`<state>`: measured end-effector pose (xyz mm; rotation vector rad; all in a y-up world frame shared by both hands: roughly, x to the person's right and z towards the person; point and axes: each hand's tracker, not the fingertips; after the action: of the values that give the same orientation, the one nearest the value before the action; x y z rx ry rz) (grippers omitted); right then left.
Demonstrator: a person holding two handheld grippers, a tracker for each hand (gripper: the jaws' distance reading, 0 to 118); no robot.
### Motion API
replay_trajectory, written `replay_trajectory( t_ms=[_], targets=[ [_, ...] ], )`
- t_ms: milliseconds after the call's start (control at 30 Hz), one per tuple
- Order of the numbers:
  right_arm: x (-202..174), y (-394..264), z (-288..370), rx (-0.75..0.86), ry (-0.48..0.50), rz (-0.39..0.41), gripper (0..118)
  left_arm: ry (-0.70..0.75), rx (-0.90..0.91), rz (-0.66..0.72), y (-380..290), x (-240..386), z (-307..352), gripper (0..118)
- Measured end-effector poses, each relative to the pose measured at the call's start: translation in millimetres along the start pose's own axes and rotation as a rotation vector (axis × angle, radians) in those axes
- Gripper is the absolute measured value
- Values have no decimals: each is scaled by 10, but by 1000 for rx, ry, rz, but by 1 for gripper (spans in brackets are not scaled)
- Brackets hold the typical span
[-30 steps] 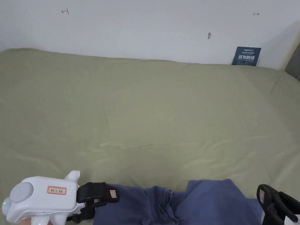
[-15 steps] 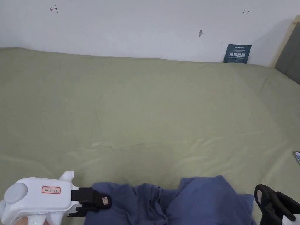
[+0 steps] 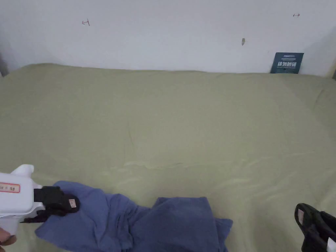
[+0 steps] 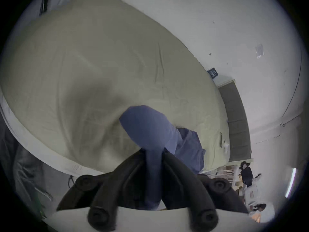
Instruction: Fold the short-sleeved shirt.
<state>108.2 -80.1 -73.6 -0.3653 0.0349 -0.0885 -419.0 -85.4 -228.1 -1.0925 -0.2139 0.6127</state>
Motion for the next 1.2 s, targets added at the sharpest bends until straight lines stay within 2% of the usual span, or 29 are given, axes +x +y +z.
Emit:
replay_trajectory(
  t_ms=[333,533,567,600,633,667,733,833,867,900,933,1000,1133,1200],
  targets=[
    [114,29,104,14,-23,0,0,-9,-85,-276,-365,1380,-609,9],
    [207,-30,131,8,-39,-24,0,85,-136,-438,-719,2043,-1381,11],
    [219,-42,136,3,-42,-27,0,88,-142,-449,-825,2152,-1508,23],
    [232,-61,140,0,-44,-31,0,66,-151,-487,-903,2232,-1666,53],
    [243,-78,145,-6,-49,-35,0,12,-176,-502,-951,2270,-1821,100],
    [257,-88,154,-12,-56,-38,0,12,-213,-505,-990,2306,-1959,110],
    [285,-101,183,-19,-64,-45,0,-46,-197,-465,-1013,2341,-2041,109],
    [324,-111,205,-23,-74,-49,0,-53,-176,-461,-923,2294,-1852,108],
    [330,-117,195,-26,-75,-49,0,-85,-156,-451,-869,2226,-1746,106],
    [336,-122,177,-28,-77,-48,0,-111,-131,-436,-818,2146,-1641,99],
    [339,-126,152,-32,-78,-50,0,-105,-124,-423,-758,2036,-1528,70],
    [329,-133,112,-37,-71,-59,0,-156,-78,-360,-667,1829,-1351,1],
    [271,-159,48,-47,-57,-67,0,-232,-153,-245,-523,1437,-1420,1],
    [239,-176,23,-58,-48,-65,0,-261,-187,-235,-525,1341,-1568,1]
  ],
)
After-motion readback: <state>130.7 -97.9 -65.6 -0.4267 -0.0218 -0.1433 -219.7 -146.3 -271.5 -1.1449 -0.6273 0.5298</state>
